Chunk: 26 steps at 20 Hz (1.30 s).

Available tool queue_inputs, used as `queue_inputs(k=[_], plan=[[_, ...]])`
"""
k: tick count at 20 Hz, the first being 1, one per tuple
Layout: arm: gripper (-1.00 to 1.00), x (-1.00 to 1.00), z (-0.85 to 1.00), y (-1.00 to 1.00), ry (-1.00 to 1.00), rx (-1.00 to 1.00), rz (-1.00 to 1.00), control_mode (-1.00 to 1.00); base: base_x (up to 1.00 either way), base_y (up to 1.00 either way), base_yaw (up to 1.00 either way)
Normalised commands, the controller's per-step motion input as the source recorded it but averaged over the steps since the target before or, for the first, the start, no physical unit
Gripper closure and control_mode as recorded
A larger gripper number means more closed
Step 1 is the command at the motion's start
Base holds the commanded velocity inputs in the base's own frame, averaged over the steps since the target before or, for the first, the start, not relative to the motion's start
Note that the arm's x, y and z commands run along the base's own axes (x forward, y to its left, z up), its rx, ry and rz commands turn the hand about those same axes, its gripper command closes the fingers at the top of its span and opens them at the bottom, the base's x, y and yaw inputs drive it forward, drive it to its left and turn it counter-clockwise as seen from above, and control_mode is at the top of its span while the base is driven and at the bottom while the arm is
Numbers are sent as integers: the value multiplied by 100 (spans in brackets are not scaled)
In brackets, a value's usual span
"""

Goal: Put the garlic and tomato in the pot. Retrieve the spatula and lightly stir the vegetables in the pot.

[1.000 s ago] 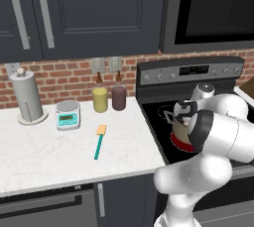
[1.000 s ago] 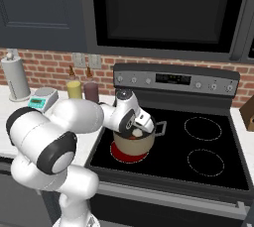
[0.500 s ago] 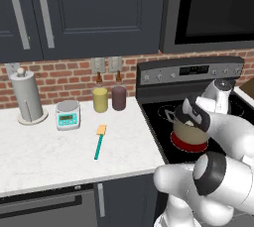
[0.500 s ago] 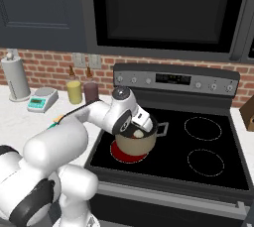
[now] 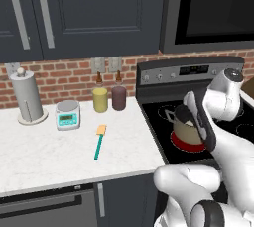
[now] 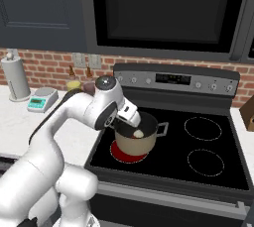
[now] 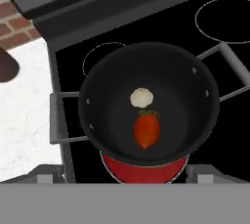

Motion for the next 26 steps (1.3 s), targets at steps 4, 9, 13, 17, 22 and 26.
queue_inputs(k=[4, 9, 13, 17, 22, 26], plan=[[-100, -89, 53, 97, 7, -1, 24, -100, 0, 0, 0], [-100, -81, 30, 100, 13, -7, 36, -100, 0, 0, 0], [-100, -70, 20, 100, 11, -14, 43, -100, 0, 0, 0], [-100, -48, 9, 100, 11, -19, 49, -100, 0, 0, 0], [-100, -4, 0, 100, 13, -16, 56, -100, 0, 0, 0], [-100, 17, 0, 81, 11, -8, 61, -100, 0, 0, 0]])
